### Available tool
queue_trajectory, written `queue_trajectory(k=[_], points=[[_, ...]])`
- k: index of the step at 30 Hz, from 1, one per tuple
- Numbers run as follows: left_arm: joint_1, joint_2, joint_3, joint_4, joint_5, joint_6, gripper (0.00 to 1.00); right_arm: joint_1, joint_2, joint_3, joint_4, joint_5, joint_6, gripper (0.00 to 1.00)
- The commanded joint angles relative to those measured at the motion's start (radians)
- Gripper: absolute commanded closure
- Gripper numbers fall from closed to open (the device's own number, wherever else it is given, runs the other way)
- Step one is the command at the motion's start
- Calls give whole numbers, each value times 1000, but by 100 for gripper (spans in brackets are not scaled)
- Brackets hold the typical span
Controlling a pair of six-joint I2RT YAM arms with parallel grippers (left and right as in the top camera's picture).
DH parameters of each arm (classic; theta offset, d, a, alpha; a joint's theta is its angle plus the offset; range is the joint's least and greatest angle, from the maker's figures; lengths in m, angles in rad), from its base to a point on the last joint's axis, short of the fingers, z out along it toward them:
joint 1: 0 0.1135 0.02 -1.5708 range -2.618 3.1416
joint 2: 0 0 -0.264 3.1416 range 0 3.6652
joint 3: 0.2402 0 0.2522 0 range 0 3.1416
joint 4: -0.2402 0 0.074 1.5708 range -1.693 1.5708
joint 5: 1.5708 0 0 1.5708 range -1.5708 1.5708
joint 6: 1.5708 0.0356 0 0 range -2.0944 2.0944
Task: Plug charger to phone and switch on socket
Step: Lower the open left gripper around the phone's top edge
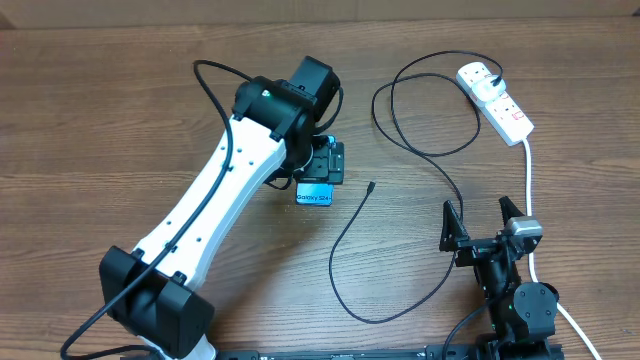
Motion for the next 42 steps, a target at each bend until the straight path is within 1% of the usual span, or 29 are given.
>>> queue_trajectory(k=[1,8,19,24,35,42], points=[[-27,25,24,10,3,-21,0,-5,-10,-11,6,-1,2,0],[-35,29,24,96,-14,-21,0,-5,-10,-11,6,-1,2,0],[-44,51,23,157,-16,-37,0,-5,-10,-11,6,-1,2,0],[-43,118,23,166,-79,-96,0,-5,-10,-11,6,-1,2,0],[-43,251,23,200,-78,-95,0,-5,-10,-11,6,-1,2,0],[-17,298,23,241,-154,-96,0,-5,-10,-11,6,-1,2,0]])
